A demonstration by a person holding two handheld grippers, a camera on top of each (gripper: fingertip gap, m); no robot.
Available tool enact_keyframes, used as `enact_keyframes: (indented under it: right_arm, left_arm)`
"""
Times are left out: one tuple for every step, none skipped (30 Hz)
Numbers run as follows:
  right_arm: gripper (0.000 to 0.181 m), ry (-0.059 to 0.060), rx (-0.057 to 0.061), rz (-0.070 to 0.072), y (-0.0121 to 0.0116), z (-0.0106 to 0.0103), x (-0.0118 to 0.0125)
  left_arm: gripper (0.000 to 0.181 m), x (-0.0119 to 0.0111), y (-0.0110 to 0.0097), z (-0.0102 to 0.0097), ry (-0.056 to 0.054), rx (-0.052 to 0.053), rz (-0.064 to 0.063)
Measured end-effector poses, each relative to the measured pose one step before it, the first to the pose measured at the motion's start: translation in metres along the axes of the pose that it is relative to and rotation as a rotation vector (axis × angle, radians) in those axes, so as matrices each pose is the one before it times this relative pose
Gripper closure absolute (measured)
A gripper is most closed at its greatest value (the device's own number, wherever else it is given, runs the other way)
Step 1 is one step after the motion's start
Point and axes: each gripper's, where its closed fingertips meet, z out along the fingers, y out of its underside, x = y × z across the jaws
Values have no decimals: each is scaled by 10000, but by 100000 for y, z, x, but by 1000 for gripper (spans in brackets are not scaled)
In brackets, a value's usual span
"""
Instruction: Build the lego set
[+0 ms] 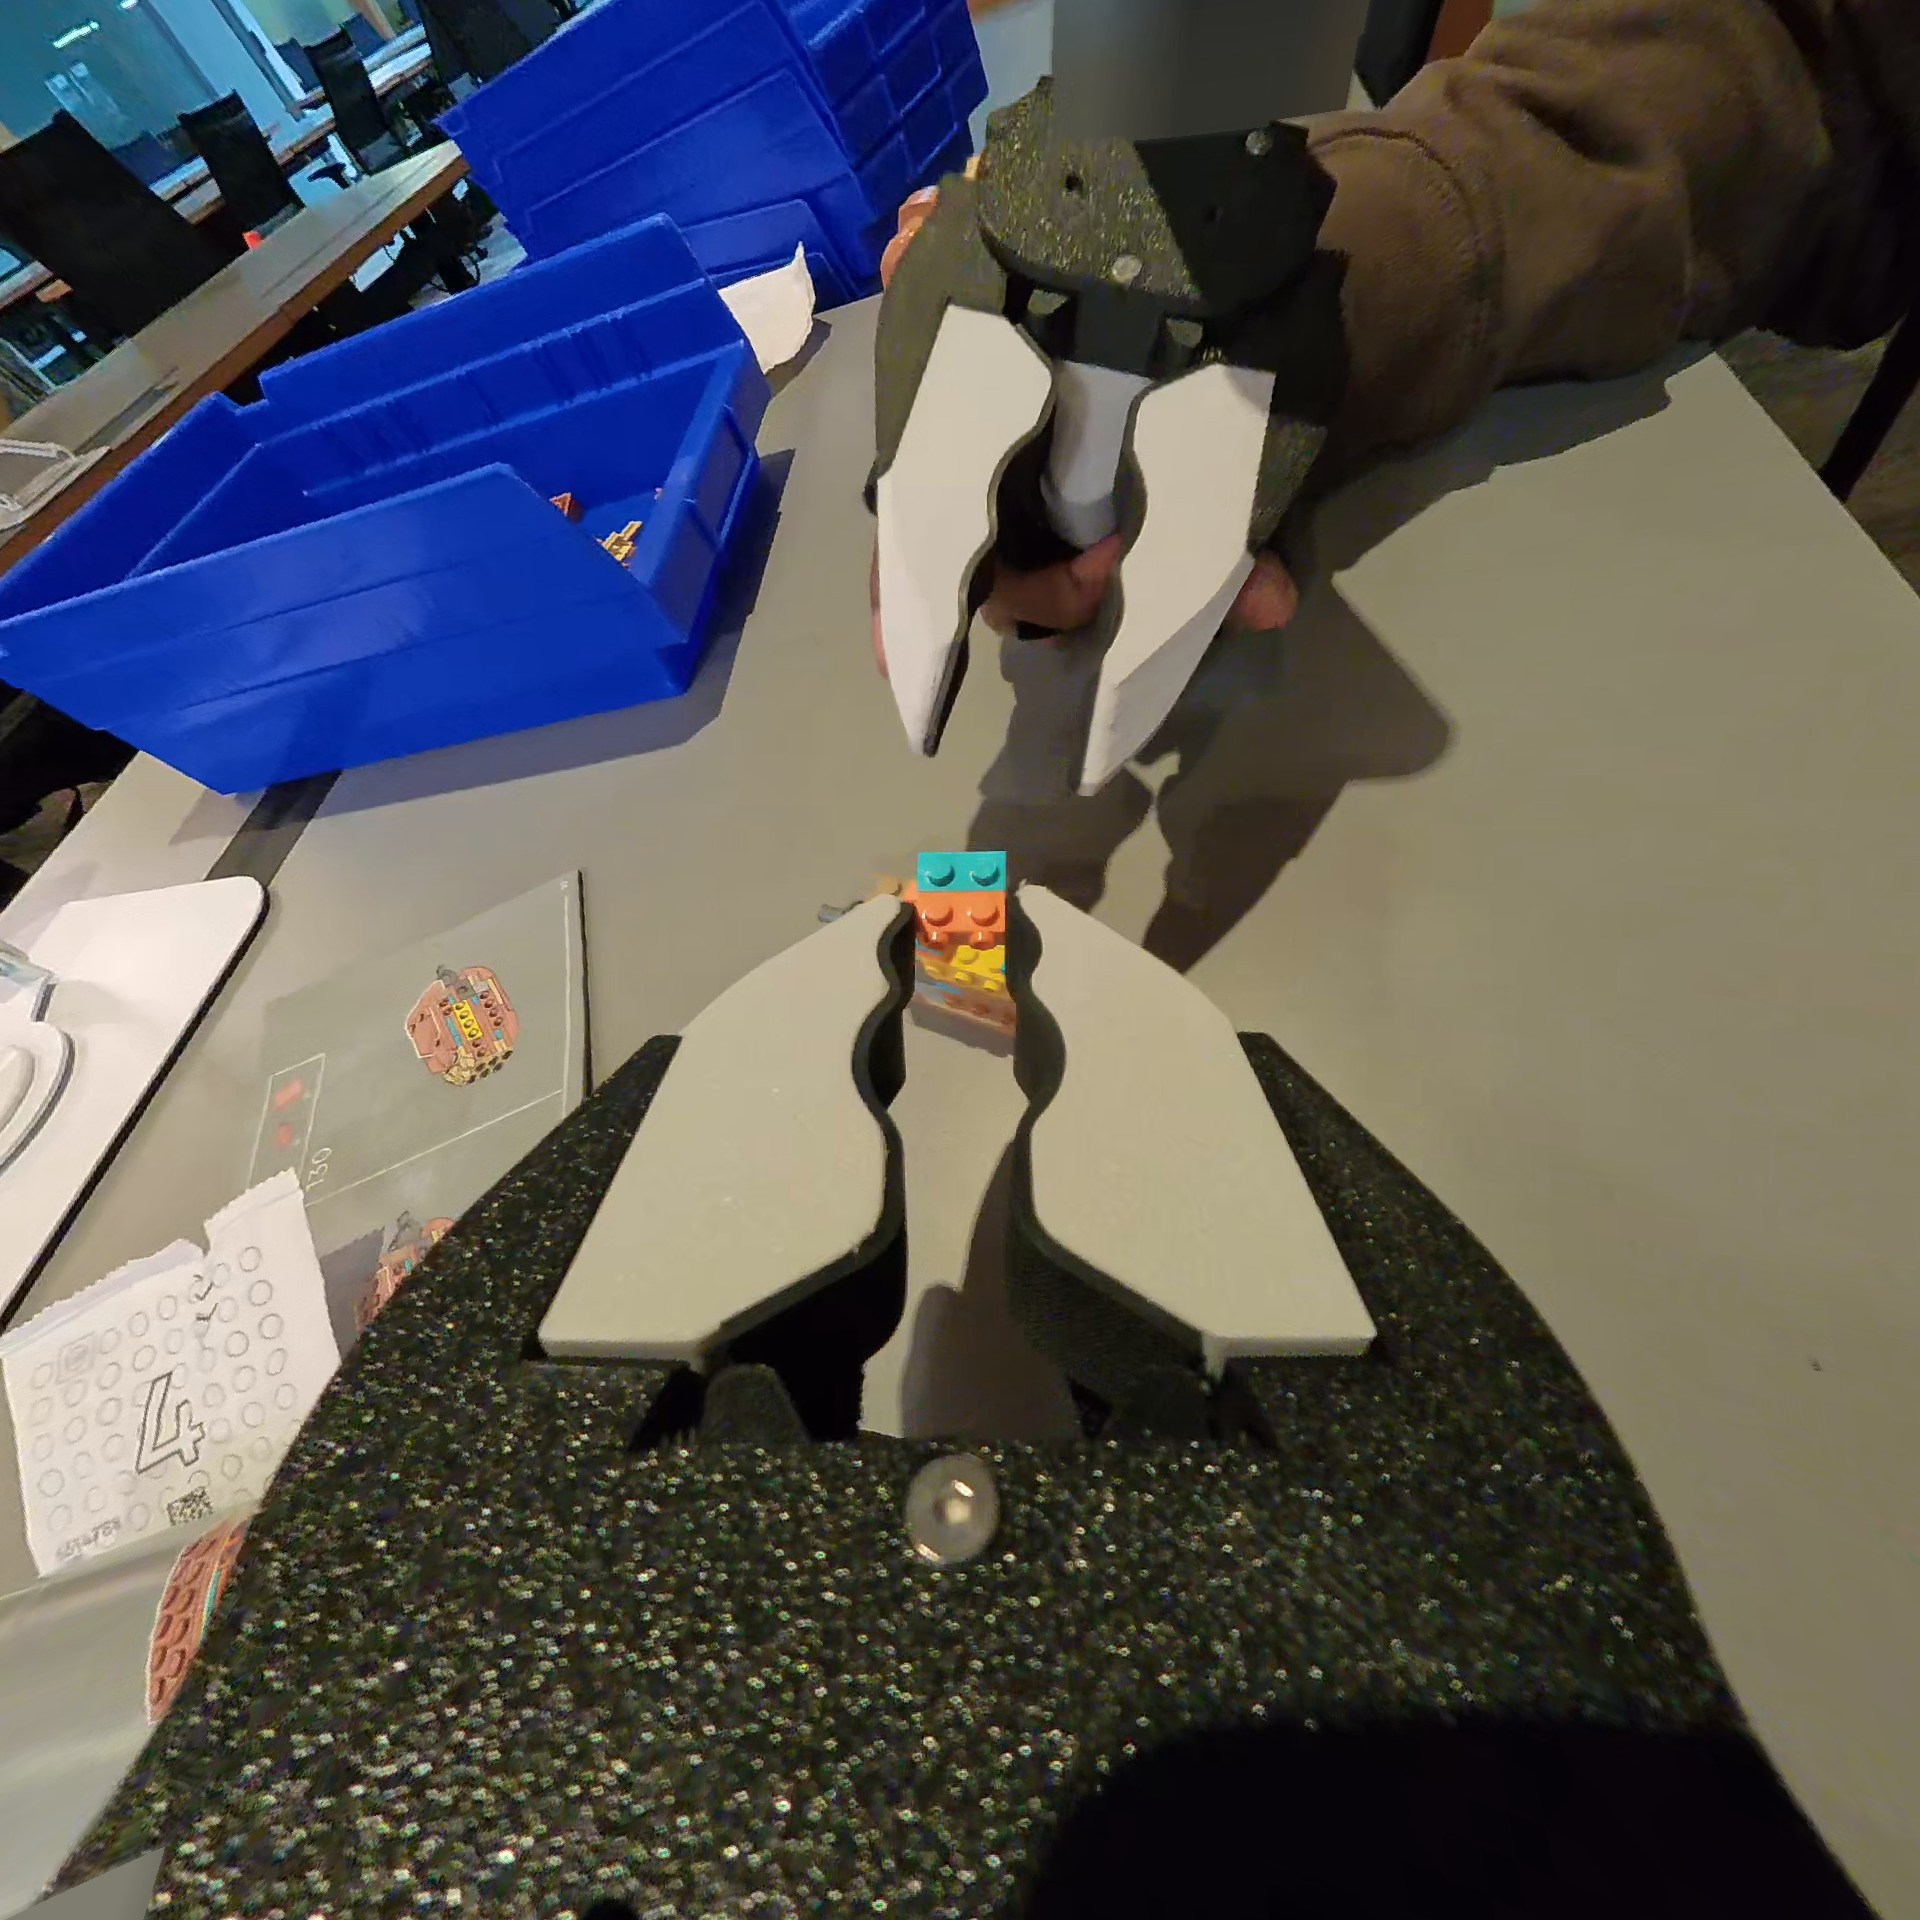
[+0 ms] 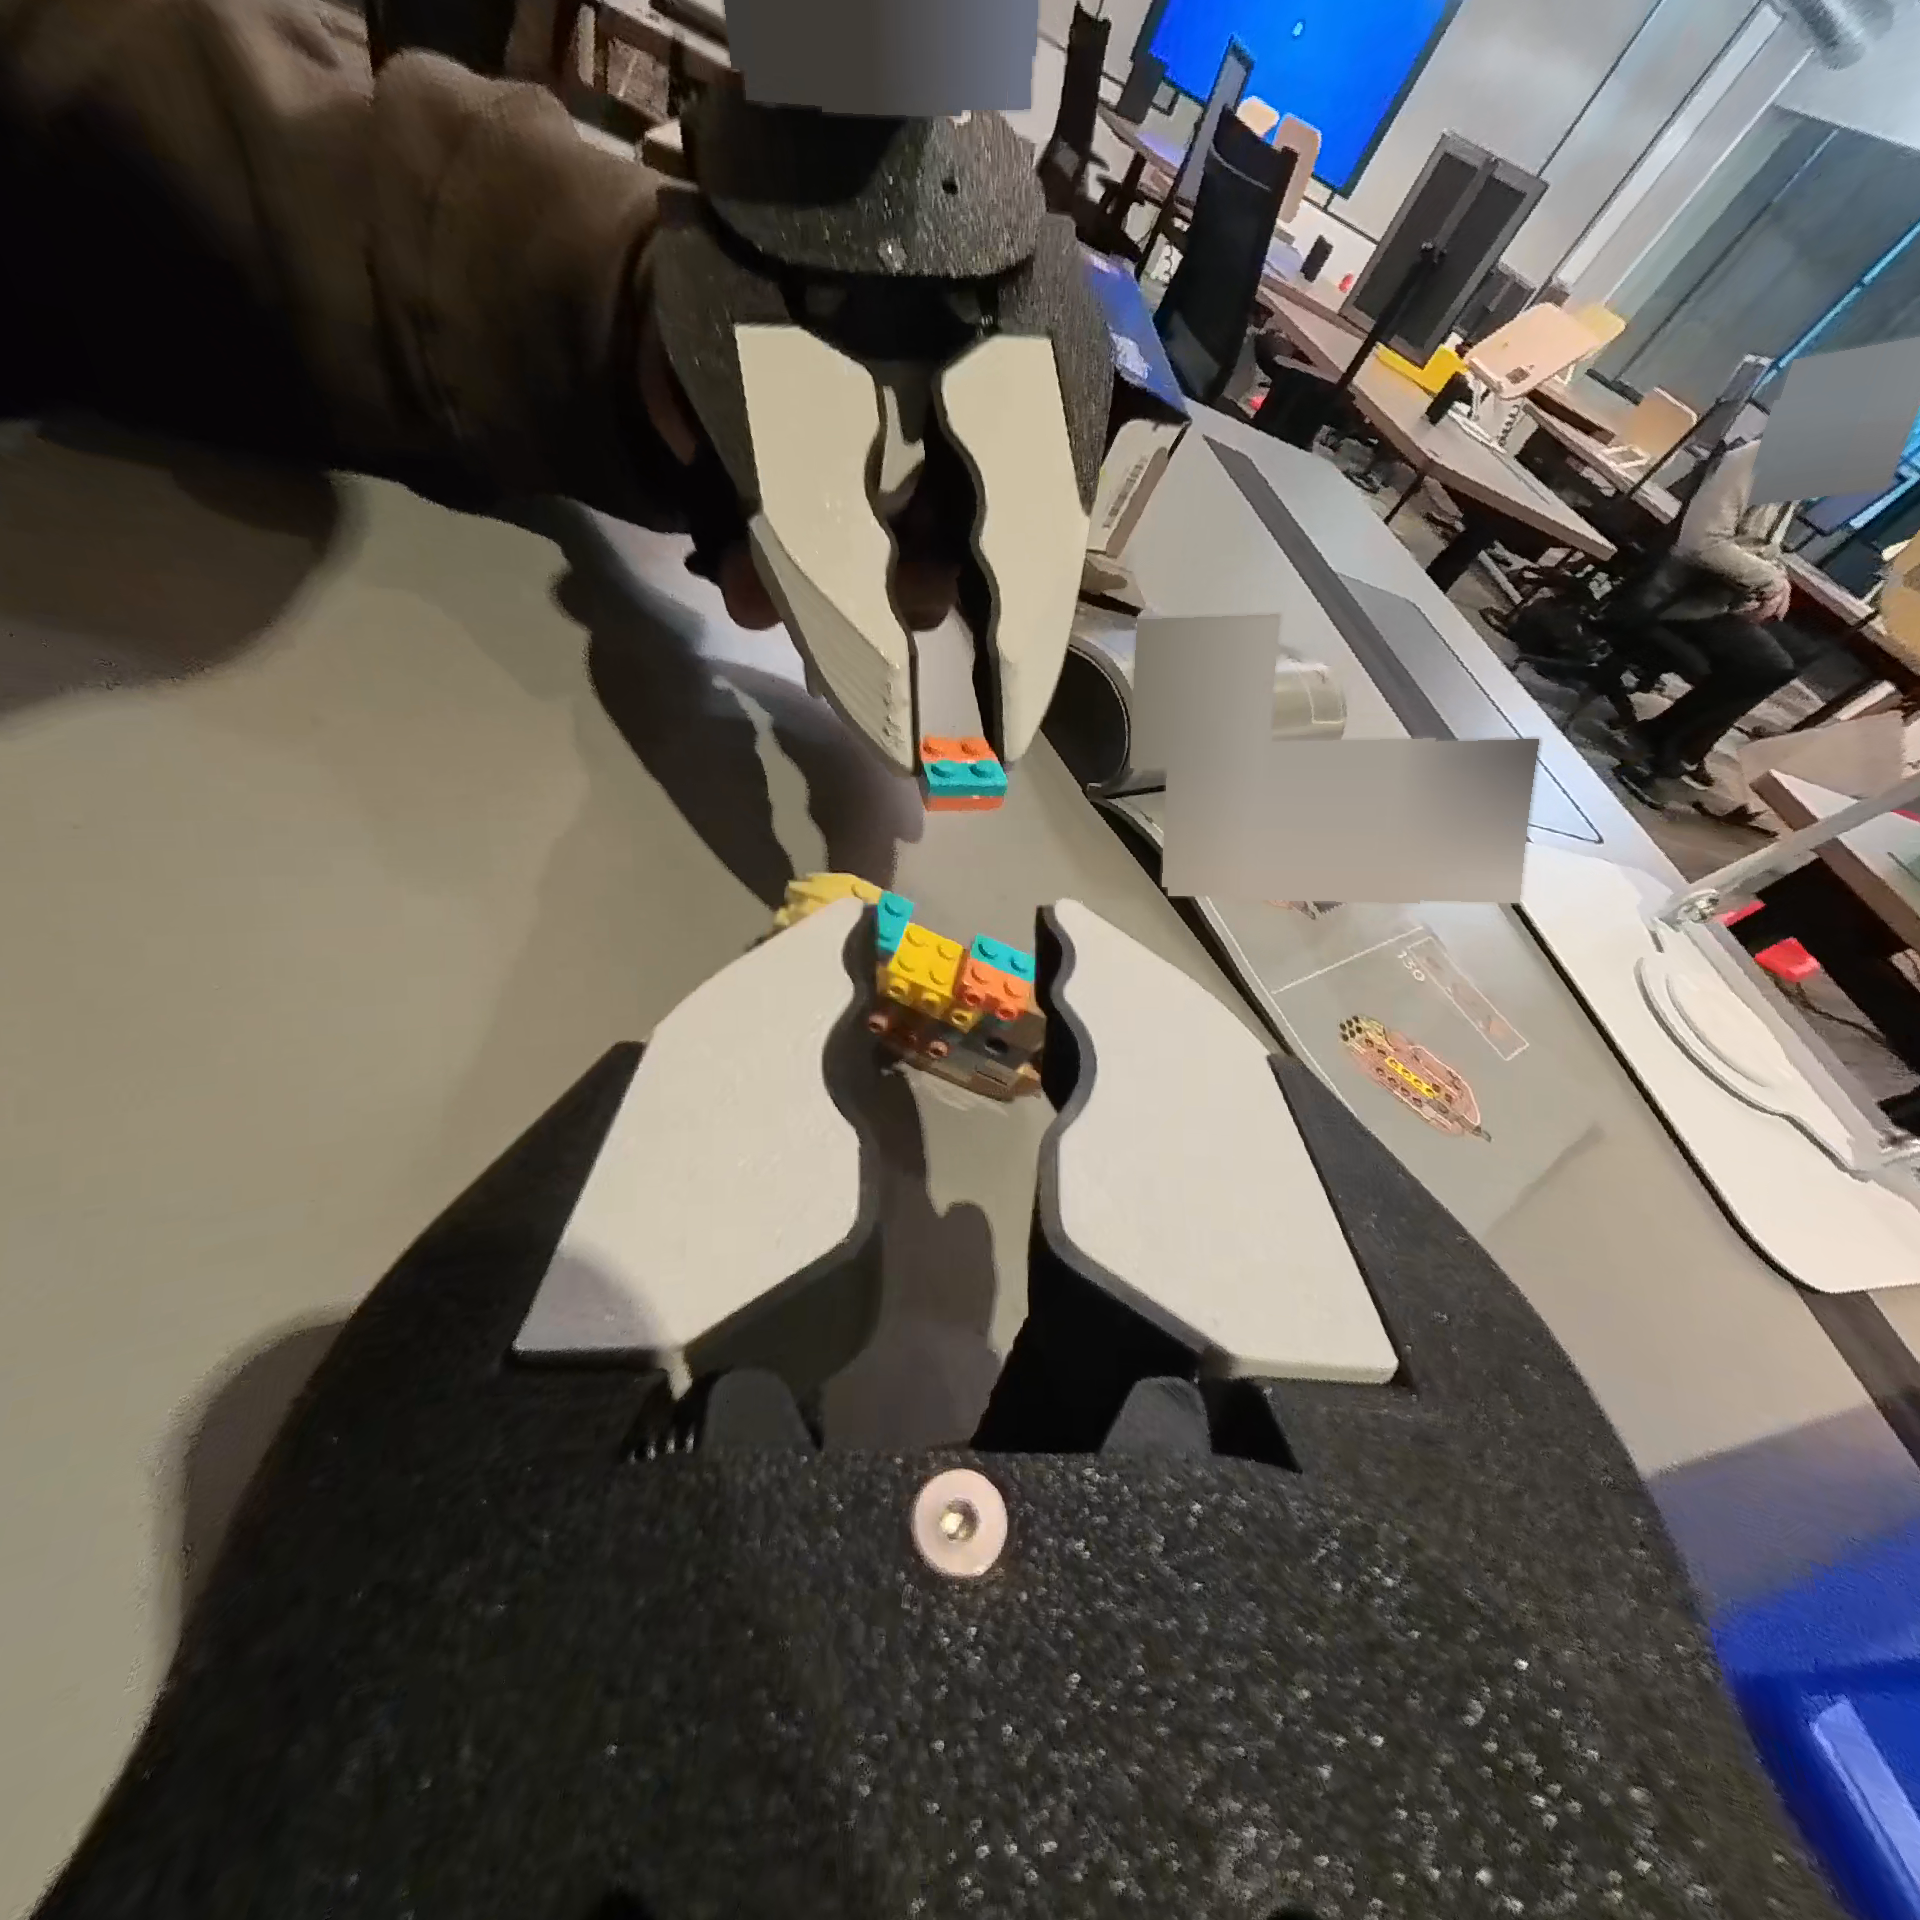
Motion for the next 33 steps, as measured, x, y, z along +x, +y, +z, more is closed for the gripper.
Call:
enact_keyframes:
  right_arm:
    - [152,-29,69,88,-184,15,-107]
    - [152,-39,64,75,-155,48,-140]
    - [152,-36,47,55,-125,78,-124]
    - [151,-20,26,29,-105,96,-111]
    - [151,-3,17,4,-93,91,-70]
    - [150,-10,22,-10,-99,86,-77]
    - [150,-10,12,-8,-81,81,-64]
    - [150,-6,6,-12,-65,88,-52]
    - [150,-12,8,-14,-59,70,-51]
    - [150,-22,0,-5,-35,69,-60]
    - [150,-20,-7,-4,-8,63,-42]
    - [150,-16,-4,-9,1,39,-49]
    - [150,-8,-1,-8,-3,27,-22]
    - [150,1,-2,-7,3,-2,6]
    - [150,-5,8,-5,-19,-5,-6]
    - [150,-11,4,9,3,7,6]
    - [150,-7,-17,18,44,41,-6]
    - [151,-6,-25,14,55,72,0]
    - [151,-5,-31,7,72,85,-14]
    - [151,-6,-36,2,79,96,-29]
    - [152,1,-42,-10,72,109,-32]
    - [152,13,-46,-24,78,91,-19]
    - [153,9,-44,-23,61,73,-18]
    - [154,-6,-24,-6,31,64,-22]
    - [154,-20,10,9,-14,37,-36]
    - [155,-21,30,15,-35,16,-31]
    - [156,-18,22,13,-46,9,-26]
    - [156,-21,5,9,-7,19,-21]
    - [157,-17,-2,5,3,6,-20]
    - [158,-21,-3,-2,12,1,-29]
    - [159,-44,-4,1,19,9,-71]
    - [161,-58,-9,9,25,20,-82]
    - [162,-48,-4,7,9,29,-88]
  left_arm:
    - [165,-22,-9,60,-7,-2,-2]
    - [165,7,-23,62,6,7,1]
    - [165,34,-24,75,16,8,8]
    - [165,56,-31,74,27,0,14]
    - [165,31,7,68,9,-13,14]
    - [165,42,0,66,13,-17,13]
    - [165,25,5,54,6,-17,20]
    - [165,37,12,43,12,-21,22]
    - [165,35,6,21,7,-17,15]
    - [165,35,-31,20,19,5,6]
    - [165,30,-56,23,18,9,-3]
    - [165,36,-46,13,16,11,5]
    - [165,40,-41,19,21,3,10]
    - [165,58,-20,27,25,-4,12]
    - [165,59,-6,28,24,-7,12]
    - [165,54,6,36,26,-8,8]
    - [165,68,-3,30,39,-4,-2]
    - [165,85,-1,28,50,-6,-7]
    - [165,95,-2,40,55,-2,3]
    - [165,105,-40,20,49,13,23]
    - [165,120,-65,25,62,25,22]
    - [165,141,-68,7,79,30,7]
    - [165,104,-51,14,55,21,10]
    - [165,72,-26,0,36,2,19]
    - [165,105,0,13,52,-9,14]
    - [165,83,-4,27,46,-5,5]
    - [165,92,1,26,47,-1,7]
    - [165,102,-5,21,56,8,6]
    - [165,93,6,28,55,-3,0]
    - [165,55,7,24,23,-6,13]
    - [165,75,-1,13,38,-5,18]
    - [165,79,-23,11,33,15,20]
    - [165,40,-39,11,23,18,10]
